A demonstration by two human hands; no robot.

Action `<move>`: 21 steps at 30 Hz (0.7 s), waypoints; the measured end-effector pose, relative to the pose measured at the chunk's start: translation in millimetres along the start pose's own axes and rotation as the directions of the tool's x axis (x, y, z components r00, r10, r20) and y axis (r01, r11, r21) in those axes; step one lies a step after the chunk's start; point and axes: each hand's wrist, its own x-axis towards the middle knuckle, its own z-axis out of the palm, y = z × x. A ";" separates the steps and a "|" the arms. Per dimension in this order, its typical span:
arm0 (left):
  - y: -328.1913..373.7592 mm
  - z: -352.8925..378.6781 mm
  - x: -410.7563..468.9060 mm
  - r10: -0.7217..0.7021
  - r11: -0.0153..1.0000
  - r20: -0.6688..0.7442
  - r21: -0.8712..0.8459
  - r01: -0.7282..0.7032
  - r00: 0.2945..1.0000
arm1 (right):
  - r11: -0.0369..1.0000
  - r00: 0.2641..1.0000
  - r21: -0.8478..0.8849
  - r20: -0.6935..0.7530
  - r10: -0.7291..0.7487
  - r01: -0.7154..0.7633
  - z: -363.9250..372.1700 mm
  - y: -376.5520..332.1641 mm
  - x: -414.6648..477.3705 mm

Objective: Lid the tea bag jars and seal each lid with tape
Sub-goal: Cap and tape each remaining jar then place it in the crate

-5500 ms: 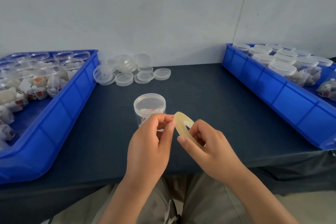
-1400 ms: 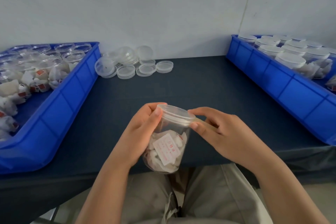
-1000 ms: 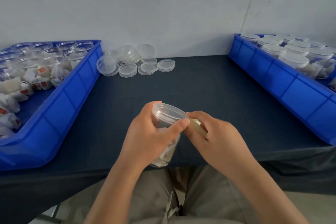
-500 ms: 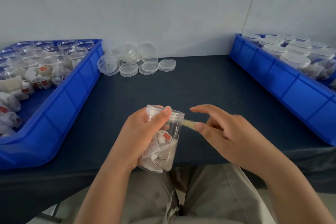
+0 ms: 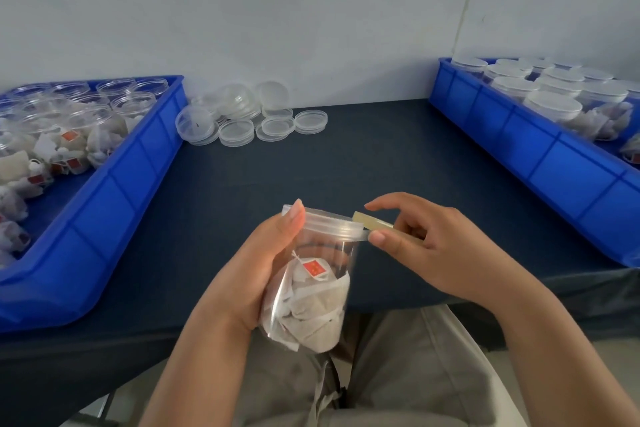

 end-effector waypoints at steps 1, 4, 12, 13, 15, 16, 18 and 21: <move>-0.6 0.3 0.6 0.010 1.000 0.036 -0.003 -0.010 0.999 | 1.000 1.000 0.011 0.016 0.001 -0.001 1.1 -0.3 0.2; -5.0 -1.9 3.0 0.050 0.999 0.090 0.000 -0.050 0.995 | 0.996 0.997 0.082 0.067 -0.028 0.023 4.8 -4.2 -0.5; 2.7 -2.7 -0.7 0.180 0.930 0.001 0.326 -0.170 0.984 | 0.968 0.981 0.236 0.149 -0.128 0.090 6.7 -9.4 -1.0; 2.2 -3.3 2.6 0.243 0.905 -0.058 0.374 -0.204 0.968 | 0.962 0.982 0.250 0.125 -0.142 0.107 7.4 -10.8 -0.9; 1.4 -2.5 4.6 0.342 0.849 -0.106 0.460 -0.259 0.934 | 0.963 0.988 0.244 0.072 -0.134 0.113 7.7 -14.3 -1.3; 0.8 -1.1 3.5 0.369 0.831 -0.093 0.479 -0.283 0.925 | 0.970 0.993 0.224 0.048 -0.111 0.098 8.0 -16.3 -1.5; 2.1 4.3 1.9 0.398 0.812 -0.123 0.508 -0.287 0.909 | 0.987 0.998 0.145 -0.007 -0.066 0.067 11.0 -19.0 -2.2; -3.9 12.4 8.9 0.499 0.741 -0.259 0.623 -0.252 0.827 | 0.999 0.994 0.042 -0.102 -0.027 0.032 20.6 -26.6 -3.5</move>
